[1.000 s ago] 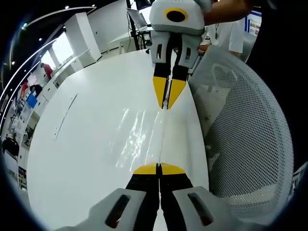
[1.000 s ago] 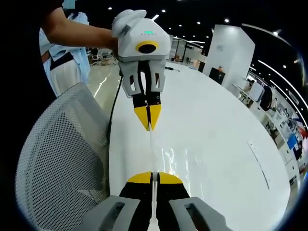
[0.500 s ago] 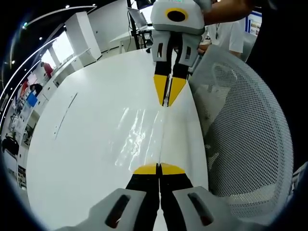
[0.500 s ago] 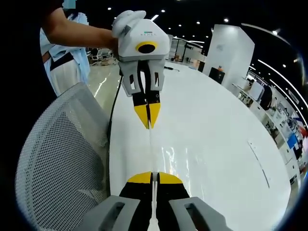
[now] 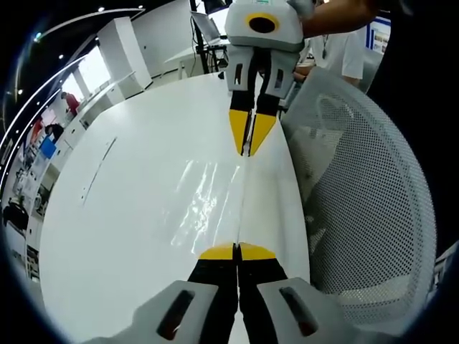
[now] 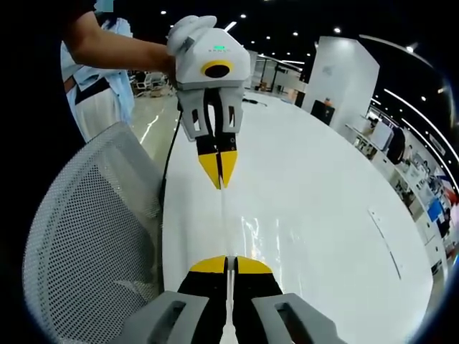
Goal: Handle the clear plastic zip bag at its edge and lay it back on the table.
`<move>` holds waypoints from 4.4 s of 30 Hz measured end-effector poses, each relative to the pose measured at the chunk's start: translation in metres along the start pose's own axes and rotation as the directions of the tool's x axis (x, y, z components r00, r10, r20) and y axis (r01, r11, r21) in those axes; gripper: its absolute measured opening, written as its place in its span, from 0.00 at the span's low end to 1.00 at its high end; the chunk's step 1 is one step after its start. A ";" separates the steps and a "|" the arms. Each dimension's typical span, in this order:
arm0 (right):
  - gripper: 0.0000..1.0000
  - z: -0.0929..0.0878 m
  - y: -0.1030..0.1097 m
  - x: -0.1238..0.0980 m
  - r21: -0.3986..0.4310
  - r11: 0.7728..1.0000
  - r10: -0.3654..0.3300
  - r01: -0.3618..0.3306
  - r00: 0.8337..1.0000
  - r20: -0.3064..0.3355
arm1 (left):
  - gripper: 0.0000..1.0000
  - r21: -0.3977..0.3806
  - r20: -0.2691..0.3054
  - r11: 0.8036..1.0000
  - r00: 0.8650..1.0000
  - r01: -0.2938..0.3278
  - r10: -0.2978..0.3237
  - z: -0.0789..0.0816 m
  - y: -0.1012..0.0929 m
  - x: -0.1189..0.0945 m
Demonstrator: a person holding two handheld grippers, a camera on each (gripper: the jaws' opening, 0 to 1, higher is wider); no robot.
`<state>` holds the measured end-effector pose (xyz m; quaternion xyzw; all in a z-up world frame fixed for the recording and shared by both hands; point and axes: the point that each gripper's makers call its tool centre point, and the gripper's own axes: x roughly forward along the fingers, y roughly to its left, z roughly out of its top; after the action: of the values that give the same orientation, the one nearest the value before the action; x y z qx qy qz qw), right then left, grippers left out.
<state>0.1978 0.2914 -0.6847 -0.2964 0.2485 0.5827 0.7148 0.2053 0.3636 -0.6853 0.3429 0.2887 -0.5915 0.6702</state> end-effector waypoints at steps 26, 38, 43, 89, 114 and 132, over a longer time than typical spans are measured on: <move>0.00 -0.005 0.000 -0.005 0.011 1.000 -0.007 0.007 1.000 0.003 | 0.00 -0.009 0.001 1.000 1.000 -0.007 0.007 -0.002 0.001 0.000; 0.00 -0.008 0.000 -0.008 0.020 1.000 -0.011 0.011 1.000 0.007 | 0.00 -0.013 0.001 1.000 1.000 -0.008 0.008 -0.003 0.002 0.001; 0.00 -0.008 -0.001 -0.010 0.021 1.000 -0.015 0.015 1.000 0.006 | 0.00 -0.016 0.003 1.000 1.000 -0.009 0.009 -0.003 0.002 0.000; 0.00 -0.024 -0.007 -0.024 0.053 0.998 -0.043 0.043 0.999 -0.010 | 0.00 -0.022 0.030 0.999 0.999 -0.028 0.029 -0.001 0.004 -0.002; 0.03 -0.025 0.001 -0.028 0.059 0.998 -0.011 0.012 1.000 -0.012 | 0.00 0.010 0.083 1.000 0.996 0.012 -0.012 0.017 -0.003 -0.003; 0.15 -0.006 -0.006 -0.052 0.094 0.996 -0.009 0.008 1.000 0.008 | 0.00 0.017 0.076 1.000 0.997 0.017 -0.018 0.016 -0.003 -0.002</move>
<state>0.1933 0.2508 -0.6522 -0.2610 0.2714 0.5686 0.7314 0.2017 0.3519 -0.6744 0.3231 0.2613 -0.6123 0.6726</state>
